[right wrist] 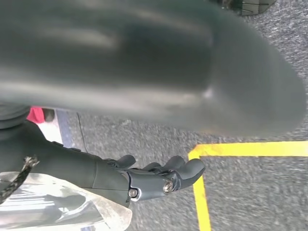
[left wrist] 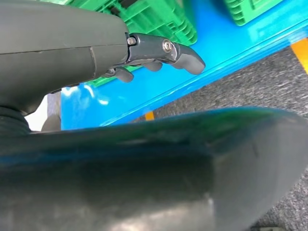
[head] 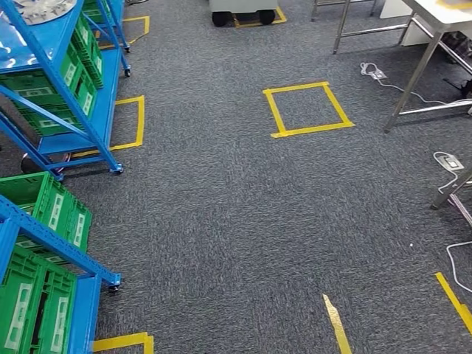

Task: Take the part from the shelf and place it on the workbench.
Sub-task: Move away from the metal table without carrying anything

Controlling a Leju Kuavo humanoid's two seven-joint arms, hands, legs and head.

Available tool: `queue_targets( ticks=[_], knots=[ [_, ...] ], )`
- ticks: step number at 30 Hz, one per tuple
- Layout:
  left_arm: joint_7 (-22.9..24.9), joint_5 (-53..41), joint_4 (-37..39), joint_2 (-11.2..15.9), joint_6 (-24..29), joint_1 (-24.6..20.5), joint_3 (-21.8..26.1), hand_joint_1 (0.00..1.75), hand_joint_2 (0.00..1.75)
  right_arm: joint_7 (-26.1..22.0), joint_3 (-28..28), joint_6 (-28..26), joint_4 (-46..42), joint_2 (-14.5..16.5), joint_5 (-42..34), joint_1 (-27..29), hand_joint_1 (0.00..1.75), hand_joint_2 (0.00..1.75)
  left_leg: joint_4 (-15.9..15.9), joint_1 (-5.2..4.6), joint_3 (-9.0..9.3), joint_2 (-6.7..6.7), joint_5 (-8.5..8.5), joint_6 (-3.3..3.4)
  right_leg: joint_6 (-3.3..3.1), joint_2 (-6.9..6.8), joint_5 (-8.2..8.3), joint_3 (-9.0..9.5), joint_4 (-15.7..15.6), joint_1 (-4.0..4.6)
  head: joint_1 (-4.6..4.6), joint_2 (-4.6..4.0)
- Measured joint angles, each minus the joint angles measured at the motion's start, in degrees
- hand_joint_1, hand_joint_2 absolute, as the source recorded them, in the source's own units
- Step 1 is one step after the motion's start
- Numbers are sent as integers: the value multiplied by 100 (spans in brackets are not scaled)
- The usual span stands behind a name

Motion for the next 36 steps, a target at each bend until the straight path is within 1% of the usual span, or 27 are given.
queue_targets(
  ticks=[2,4,6,7,9,10,11,12,13,14,15,16,17,18,20,22,23,24,26,27,28,29,30,31,33,35,36],
  knots=[
    [-10,-22,6,1,4,-9,29,0,0,-26,-48,22,0,19,67,-23,0,0,-784,-36,413,220,322,54,32,-127,-57,59,1,16,-1,-1],
    [-29,-37,9,1,14,-30,53,0,0,-63,-112,52,1,43,159,-56,0,0,-1197,-86,620,371,398,107,86,-231,-104,110,2,33,6,-1],
    [-45,-63,13,1,29,-37,97,0,0,-90,-170,73,0,70,248,-107,0,0,-1238,-110,615,287,393,150,140,-330,-122,174,-18,33,9,0],
    [-48,-75,14,-4,37,-34,124,0,0,-98,-196,79,0,84,284,-133,0,0,-1271,-105,631,234,411,176,166,-305,-145,200,-13,23,9,1],
    [-49,-86,14,-12,48,-42,162,0,0,-117,-245,87,0,97,329,-166,0,0,-1343,-76,672,121,453,243,205,-35,-320,116,242,12,31,1],
    [-51,-90,18,-16,49,-51,168,0,0,-124,-272,92,0,99,342,-166,0,0,-1363,-62,687,62,464,265,214,151,-474,-46,554,6,46,1],
    [-54,-95,20,-16,50,-61,171,0,0,-128,-300,98,1,99,353,-164,0,0,-1366,-58,687,-2,464,283,219,275,-637,-256,950,5,60,0],
    [-55,-99,24,-17,48,-68,175,0,0,-128,-329,107,1,100,363,-160,0,0,-1366,-59,688,-78,460,294,225,324,-751,-487,1343,5,66,1],
    [-56,-103,27,-17,47,-71,183,0,0,-128,-356,116,2,100,373,-156,0,0,-1365,-59,696,-157,454,299,230,342,-769,-669,1599,5,66,1],
    [-57,-104,29,-17,47,-71,192,0,0,-129,-379,124,2,100,383,-153,0,0,-1364,-56,709,-242,445,296,235,347,-672,-761,1648,2,68,0],
    [-58,-107,32,-17,46,-71,201,0,0,-131,-395,130,2,100,390,-152,0,0,-1363,-50,732,-333,433,283,241,365,-456,-738,1456,-6,67,0],
    [-60,-111,37,-17,46,-72,206,0,0,-132,-408,133,2,100,396,-152,0,0,-1359,-41,757,-415,417,262,249,429,-187,-617,1085,-21,69,0],
    [-62,-115,40,-17,46,-76,208,0,0,-134,-421,139,4,103,400,-154,0,0,-1348,-42,772,-495,395,232,257,561,16,-474,696,-41,74,0],
    [-64,-120,43,-17,46,-82,209,0,0,-137,-436,144,6,109,404,-158,0,0,-1326,-42,772,-571,372,200,254,685,136,-333,363,-63,74,0],
    [-67,-124,45,-15,46,-90,214,0,0,-142,-466,155,9,122,415,-169,0,0,-1298,-35,729,-698,358,136,219,814,138,-203,106,-70,77,0],
    [-71,-130,49,-12,46,-83,235,0,0,-150,-491,158,9,131,445,-176,0,0,-1290,-2,692,-780,362,84,145,698,137,-170,78,-53,79,1],
    [-73,-133,52,-11,46,-81,247,0,0,-158,-501,159,9,134,462,-179,0,0,-1233,2,667,-691,322,61,104,629,141,-161,69,-50,73,1],
    [-77,-136,55,-11,46,-87,256,0,0,-167,-513,163,9,140,479,-179,0,0,-1071,0,593,-534,217,37,68,552,140,-151,57,-49,55,1],
    [-85,-139,60,-11,45,-108,260,0,0,-181,-539,172,10,150,504,-176,0,0,-403,-5,271,-166,-135,-5,16,381,124,-136,47,-32,22,0],
    [-88,-139,63,-11,45,-116,260,0,0,-184,-557,175,10,154,518,-175,0,0,-6,0,69,-87,-306,-19,3,289,112,-134,47,-19,12,1],
    [-90,-140,67,-11,45,-118,263,0,0,-186,-572,176,10,156,529,-176,0,0,280,5,-79,-58,-389,-23,-4,197,99,-129,48,-9,15,0],
    [-92,-140,70,-11,45,-118,267,0,0,-187,-583,178,10,156,539,-178,0,0,376,6,-134,-46,-360,-19,-8,111,85,-122,48,0,14,0],
    [-93,-140,72,-11,45,-117,272,0,0,-190,-593,182,10,156,551,-183,0,0,246,3,-75,-27,-222,-5,-8,29,71,-105,48,8,14,0],
    [-95,-140,74,-10,46,-116,278,0,0,-194,-600,187,11,158,562,-188,0,0,-72,-6,81,25,-12,20,-4,-47,55,-81,48,15,15,-1],
    [-98,-140,74,-8,50,-124,284,0,0,-208,-622,196,11,163,590,-199,0,0,-844,-71,464,354,316,102,23,-176,10,-41,51,34,13,-1],
    [-104,-142,74,-7,58,-142,287,0,0,-230,-648,208,14,172,624,-211,0,0,-1206,-141,627,584,378,174,76,-302,-34,-15,50,54,11,0],
    [-107,-142,75,-7,61,-146,294,0,0,-241,-658,214,16,178,640,-227,0,0,-1236,-162,628,549,364,198,105,-376,-50,15,41,59,9,0]
  ],
)
